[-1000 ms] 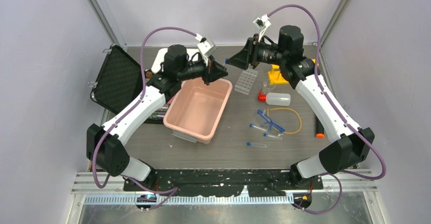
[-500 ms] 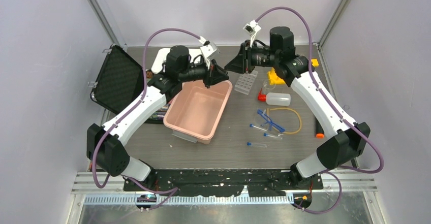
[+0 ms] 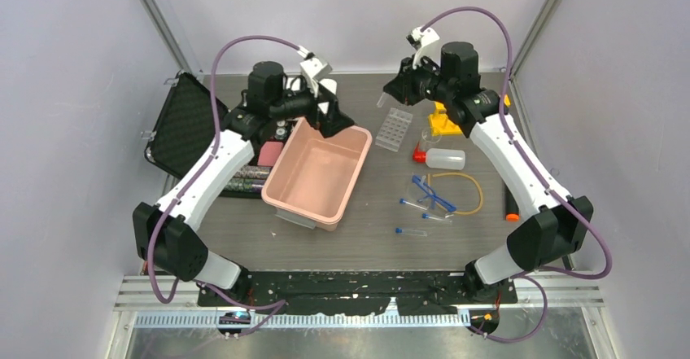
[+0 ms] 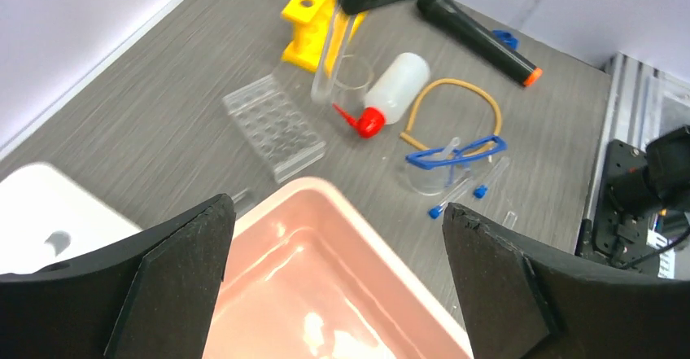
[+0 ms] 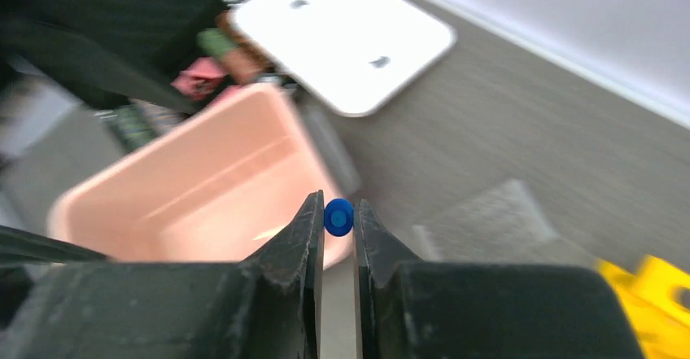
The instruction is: Organize the chemistry lab equipment
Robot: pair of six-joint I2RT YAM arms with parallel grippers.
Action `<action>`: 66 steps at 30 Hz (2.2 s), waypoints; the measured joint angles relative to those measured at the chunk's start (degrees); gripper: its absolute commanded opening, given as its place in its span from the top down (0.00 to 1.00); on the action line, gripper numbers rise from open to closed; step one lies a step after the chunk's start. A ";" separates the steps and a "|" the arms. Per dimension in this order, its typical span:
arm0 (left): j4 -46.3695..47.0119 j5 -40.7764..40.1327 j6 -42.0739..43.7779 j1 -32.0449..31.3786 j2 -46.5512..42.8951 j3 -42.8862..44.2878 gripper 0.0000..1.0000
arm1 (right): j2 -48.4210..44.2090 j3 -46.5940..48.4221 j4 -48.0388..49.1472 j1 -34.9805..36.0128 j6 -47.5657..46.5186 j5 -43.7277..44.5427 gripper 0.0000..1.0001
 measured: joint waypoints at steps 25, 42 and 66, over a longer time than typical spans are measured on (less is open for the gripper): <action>-3.23 -2.14 -3.63 8.15 -0.83 -0.55 0.00 | 19.96 -12.28 28.61 -2.14 -7.82 21.18 0.95; 4.15 -3.34 10.23 -4.26 4.79 0.24 0.14 | -4.13 -7.87 15.87 -2.16 9.73 -15.50 0.95; 6.16 -2.69 26.53 -8.07 2.56 -3.89 0.01 | -1.42 1.09 -9.92 -2.56 0.59 -21.27 0.95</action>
